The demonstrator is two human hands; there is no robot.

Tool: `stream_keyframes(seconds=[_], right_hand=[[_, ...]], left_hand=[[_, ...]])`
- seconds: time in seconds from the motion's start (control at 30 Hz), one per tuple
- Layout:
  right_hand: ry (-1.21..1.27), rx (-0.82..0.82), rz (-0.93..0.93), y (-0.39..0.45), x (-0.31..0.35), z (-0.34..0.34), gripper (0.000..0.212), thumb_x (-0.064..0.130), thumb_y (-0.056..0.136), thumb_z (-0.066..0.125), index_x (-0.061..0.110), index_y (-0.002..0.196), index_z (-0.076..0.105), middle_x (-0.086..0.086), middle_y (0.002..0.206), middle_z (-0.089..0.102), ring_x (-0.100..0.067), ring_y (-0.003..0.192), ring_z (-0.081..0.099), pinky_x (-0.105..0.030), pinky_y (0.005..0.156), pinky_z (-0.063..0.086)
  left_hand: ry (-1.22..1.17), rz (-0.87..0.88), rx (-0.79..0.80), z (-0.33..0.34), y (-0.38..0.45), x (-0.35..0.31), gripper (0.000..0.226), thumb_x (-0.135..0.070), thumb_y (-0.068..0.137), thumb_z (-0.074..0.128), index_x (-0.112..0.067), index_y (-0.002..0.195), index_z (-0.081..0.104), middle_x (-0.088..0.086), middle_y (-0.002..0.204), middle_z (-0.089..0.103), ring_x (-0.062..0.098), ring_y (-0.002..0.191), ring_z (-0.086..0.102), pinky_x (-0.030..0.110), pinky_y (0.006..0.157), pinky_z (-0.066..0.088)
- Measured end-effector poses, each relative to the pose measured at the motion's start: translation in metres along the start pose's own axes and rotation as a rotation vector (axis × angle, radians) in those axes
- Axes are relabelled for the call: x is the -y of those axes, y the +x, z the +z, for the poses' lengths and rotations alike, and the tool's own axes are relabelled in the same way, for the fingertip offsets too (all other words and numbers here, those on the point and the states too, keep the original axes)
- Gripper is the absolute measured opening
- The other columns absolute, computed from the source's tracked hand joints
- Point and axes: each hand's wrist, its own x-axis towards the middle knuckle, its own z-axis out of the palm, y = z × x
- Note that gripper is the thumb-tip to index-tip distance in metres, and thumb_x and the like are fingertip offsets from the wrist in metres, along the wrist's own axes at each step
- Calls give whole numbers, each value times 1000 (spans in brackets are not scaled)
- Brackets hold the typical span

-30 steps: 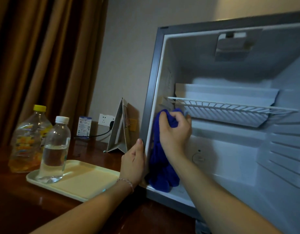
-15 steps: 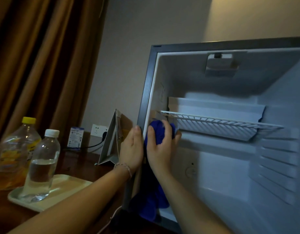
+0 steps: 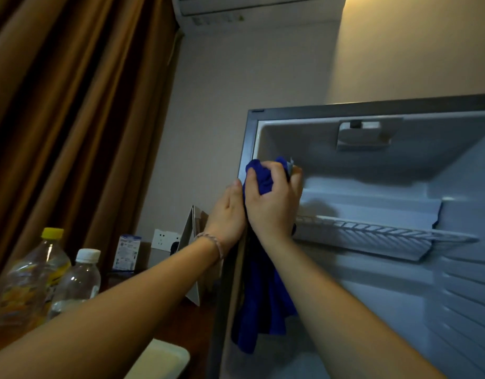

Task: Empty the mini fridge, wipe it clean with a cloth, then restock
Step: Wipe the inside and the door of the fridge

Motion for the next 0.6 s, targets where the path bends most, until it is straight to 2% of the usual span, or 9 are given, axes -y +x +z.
stream_keyframes(seconds=[0.13, 0.2, 0.3, 0.43, 0.6], right_hand=[[70, 1, 3, 23, -1, 2, 26, 45, 90, 64, 25, 108, 63, -2, 116, 50, -22, 100, 57, -41, 83, 54], [84, 8, 34, 36, -2, 5, 24, 40, 92, 67, 22, 107, 64, -1, 114, 50, -24, 99, 59, -34, 80, 51], [71, 1, 85, 47, -5, 10, 22, 41, 93, 65, 23, 105, 63, 1, 110, 49, -27, 100, 59, -37, 80, 51], [39, 34, 130, 45, -6, 8, 23, 45, 95, 60, 25, 106, 60, 1, 112, 47, -24, 99, 57, -31, 74, 45], [64, 35, 310, 32, 0, 3, 21, 43, 93, 61, 22, 98, 60, -5, 111, 52, -29, 97, 59, -44, 84, 53]], left_hand=[[-10, 22, -7, 5, 11, 2, 48, -47, 106, 21, -16, 106, 57, 12, 95, 66, 21, 82, 65, 32, 76, 54], [12, 26, -16, 5, 18, 2, 51, -49, 105, 22, -13, 103, 58, 13, 93, 66, 20, 78, 65, 30, 73, 54], [21, 35, -16, 5, 38, -5, 58, -53, 104, 22, -10, 97, 60, 11, 81, 64, 20, 70, 63, 35, 72, 54], [43, 107, -63, 10, 53, -9, 56, -52, 105, 23, -12, 95, 61, 6, 79, 64, 15, 67, 61, 27, 63, 46], [85, 108, -81, 12, 49, -8, 57, -53, 105, 21, -15, 82, 57, 3, 70, 59, 15, 62, 57, 29, 62, 42]])
